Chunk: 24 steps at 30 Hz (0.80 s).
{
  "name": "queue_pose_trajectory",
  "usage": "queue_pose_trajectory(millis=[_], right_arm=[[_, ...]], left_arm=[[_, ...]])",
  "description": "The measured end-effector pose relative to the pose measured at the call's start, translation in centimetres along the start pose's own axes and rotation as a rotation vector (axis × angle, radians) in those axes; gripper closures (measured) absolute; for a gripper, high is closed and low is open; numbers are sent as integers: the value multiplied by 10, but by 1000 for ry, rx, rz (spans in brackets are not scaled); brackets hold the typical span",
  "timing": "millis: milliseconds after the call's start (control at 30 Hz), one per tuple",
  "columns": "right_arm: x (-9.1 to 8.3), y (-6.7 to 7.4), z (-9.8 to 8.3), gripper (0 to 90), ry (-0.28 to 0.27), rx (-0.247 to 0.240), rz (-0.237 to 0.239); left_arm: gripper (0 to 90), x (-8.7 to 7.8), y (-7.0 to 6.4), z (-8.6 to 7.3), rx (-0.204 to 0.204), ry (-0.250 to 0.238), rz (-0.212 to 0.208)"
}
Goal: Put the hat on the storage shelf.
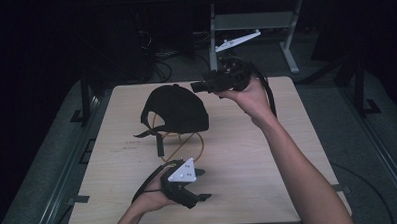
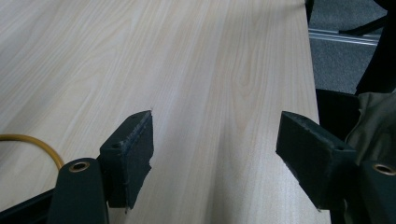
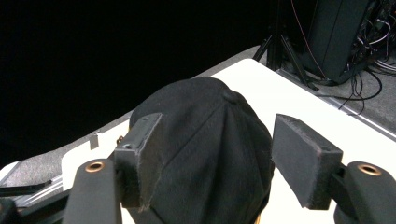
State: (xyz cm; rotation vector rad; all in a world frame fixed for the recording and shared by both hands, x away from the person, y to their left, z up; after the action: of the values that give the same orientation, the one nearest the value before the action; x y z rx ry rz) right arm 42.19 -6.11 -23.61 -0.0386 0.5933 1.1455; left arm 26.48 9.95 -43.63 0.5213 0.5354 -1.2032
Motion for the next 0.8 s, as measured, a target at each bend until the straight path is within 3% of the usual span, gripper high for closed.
queue_pose_trajectory(millis=[433, 800], right_arm=[[-29, -7, -20, 258, -13, 21, -15], [-62, -12, -45, 188, -28, 37, -67]], left_arm=[[253, 4, 1, -2, -12, 9, 3], [227, 5, 0, -2, -12, 15, 7]])
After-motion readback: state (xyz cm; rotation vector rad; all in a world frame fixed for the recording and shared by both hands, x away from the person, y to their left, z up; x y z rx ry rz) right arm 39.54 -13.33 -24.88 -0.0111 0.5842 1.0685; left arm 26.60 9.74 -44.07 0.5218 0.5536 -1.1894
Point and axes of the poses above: each handheld gripper's, and its own axes: x roughly forward along the jaws, z roughly out of its top, y roughly to its left, the point moved 3 cm from there along x, roughly forward along the jaws, and after that the axes turned 6 degrees about z, right-handed, at the moved point
